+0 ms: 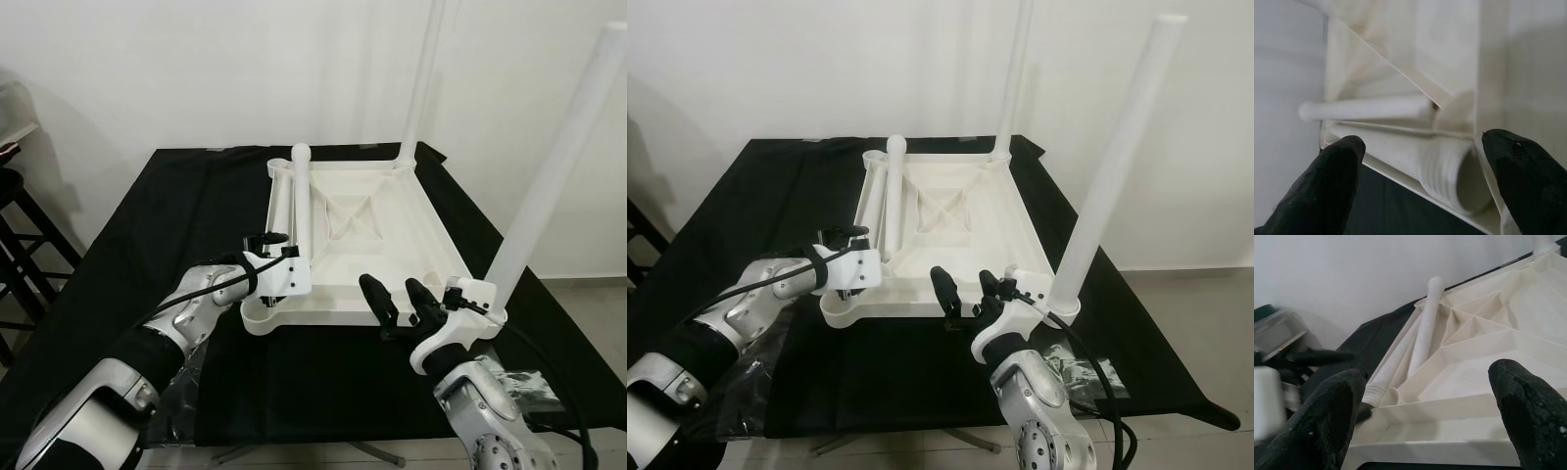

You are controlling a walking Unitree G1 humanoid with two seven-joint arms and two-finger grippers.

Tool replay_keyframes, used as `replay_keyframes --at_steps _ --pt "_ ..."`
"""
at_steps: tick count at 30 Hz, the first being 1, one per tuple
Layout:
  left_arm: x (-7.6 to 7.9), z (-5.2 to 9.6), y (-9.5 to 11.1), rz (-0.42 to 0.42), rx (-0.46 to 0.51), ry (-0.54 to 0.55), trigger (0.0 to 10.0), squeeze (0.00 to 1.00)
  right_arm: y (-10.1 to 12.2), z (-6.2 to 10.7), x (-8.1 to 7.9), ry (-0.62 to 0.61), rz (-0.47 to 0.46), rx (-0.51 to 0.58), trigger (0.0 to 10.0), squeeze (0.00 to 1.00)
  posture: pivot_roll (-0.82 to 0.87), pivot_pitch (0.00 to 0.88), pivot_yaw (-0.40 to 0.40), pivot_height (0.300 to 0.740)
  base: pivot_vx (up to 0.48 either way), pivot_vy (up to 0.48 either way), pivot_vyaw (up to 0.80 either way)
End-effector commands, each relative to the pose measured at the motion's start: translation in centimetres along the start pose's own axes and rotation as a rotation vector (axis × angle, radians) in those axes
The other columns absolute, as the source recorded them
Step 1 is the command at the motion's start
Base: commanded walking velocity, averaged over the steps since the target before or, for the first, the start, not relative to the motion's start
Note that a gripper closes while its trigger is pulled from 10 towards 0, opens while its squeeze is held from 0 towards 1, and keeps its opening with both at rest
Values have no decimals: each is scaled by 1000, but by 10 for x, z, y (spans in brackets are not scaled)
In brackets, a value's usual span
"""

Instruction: Building children table

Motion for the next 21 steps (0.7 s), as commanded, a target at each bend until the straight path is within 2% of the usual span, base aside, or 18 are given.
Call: replay_keyframes --at_steps 1,6,12,16,21 --pt "7 -3 -6 -48 -27 -46 10000 0 -1 4 -4 2 -17 -10 10000 0 -170 61 28 740 0 0 0" --pt "14 -3 -14 -98 -52 -106 10000 0 0 7 -6 0 -23 -13 10000 0 -169 77 28 740 0 0 0" --pt "7 -4 -21 -122 -76 -80 10000 0 0 10 -7 -3 -27 -17 10000 0 -168 84 27 740 0 0 0" --pt "-4 -5 -28 -133 -120 -42 10000 0 0 11 -8 -4 -29 -20 10000 0 -174 87 31 740 0 0 0" --pt "-8 -5 -32 -139 -138 -36 10000 0 0 12 -9 -5 -31 -21 10000 0 -174 87 33 740 0 0 0"
Point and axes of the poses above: a point about 5 cm out from each wrist's last joint towards the gripper, its own z axis pointing back from the gripper into the wrist, its own y axis along the axis of the wrist's last joint, x = y × z, the point moved 2 cm from there along -z, pointing out of the wrist towards the gripper, and after that the axes turned 7 degrees about -z, right-handed, at the moved point
